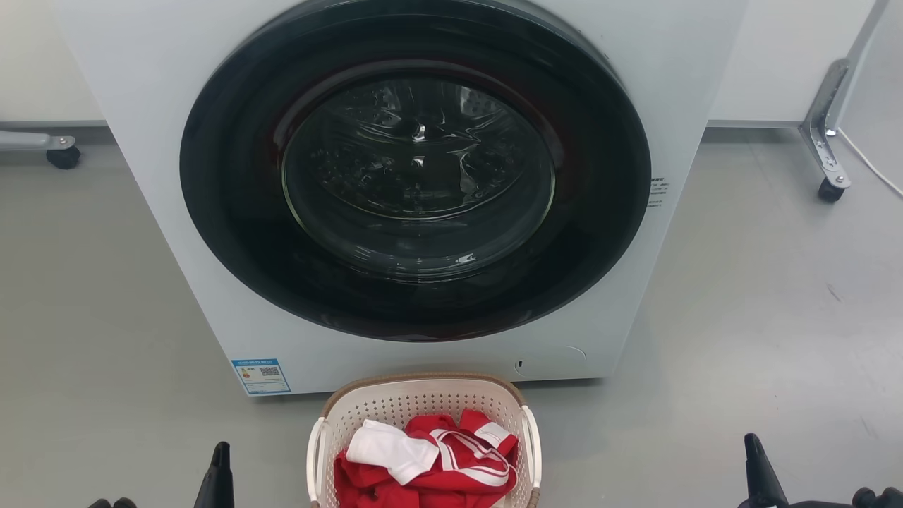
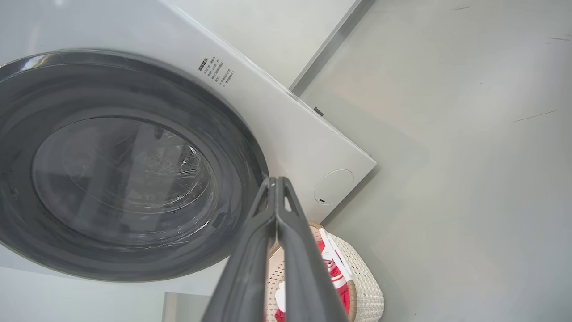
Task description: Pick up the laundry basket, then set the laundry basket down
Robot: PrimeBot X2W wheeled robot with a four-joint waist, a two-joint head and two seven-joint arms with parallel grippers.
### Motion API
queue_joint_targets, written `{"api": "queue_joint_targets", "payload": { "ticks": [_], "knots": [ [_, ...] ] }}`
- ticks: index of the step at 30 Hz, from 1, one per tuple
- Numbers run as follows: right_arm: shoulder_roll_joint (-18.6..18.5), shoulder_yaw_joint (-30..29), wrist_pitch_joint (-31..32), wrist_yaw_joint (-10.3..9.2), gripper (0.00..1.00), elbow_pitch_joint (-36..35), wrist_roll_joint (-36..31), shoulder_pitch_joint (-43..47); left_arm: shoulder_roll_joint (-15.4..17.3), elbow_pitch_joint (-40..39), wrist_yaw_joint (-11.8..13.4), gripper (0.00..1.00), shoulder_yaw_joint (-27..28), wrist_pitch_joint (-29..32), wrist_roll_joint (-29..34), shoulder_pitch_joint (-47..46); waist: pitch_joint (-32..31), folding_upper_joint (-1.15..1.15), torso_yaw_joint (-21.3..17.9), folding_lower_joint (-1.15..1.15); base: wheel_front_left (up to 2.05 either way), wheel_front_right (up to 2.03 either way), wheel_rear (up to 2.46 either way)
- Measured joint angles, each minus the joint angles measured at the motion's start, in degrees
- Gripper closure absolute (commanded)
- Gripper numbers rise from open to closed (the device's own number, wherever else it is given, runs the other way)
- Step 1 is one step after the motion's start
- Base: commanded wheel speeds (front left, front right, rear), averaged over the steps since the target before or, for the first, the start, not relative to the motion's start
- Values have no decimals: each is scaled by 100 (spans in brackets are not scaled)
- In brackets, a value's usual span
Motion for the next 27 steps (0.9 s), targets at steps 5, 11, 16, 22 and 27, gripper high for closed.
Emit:
{"api": "queue_joint_targets", "payload": {
  "ticks": [5, 11, 16, 22, 27],
  "knots": [
    [1, -124, 107, 99, 100, 55, 454, -161, -7, 83, -98, 100, 67, 120, -450, -115, 17, 0, -17, 0, 0, 0, 0],
    [2, -240, 243, 199, 100, 143, 934, -224, -18, 158, -154, 100, 143, 258, -942, -223, 34, 0, -33, 0, 0, 0, 0],
    [2, -342, 333, 256, 100, 202, 1321, -342, -23, 194, -250, 100, 224, 356, -1367, -342, 48, -1, -47, 0, 0, 0, 0],
    [2, -464, 459, 353, 100, 256, 1775, -452, -30, 303, -347, 100, 283, 463, -1837, -402, 65, 0, -64, 0, 0, 0, 0],
    [3, -556, 558, 430, 100, 353, 2158, -485, -37, 353, -402, 100, 374, 582, -2231, -560, 79, 0, -79, 0, 0, 0, 0]
  ]
}}
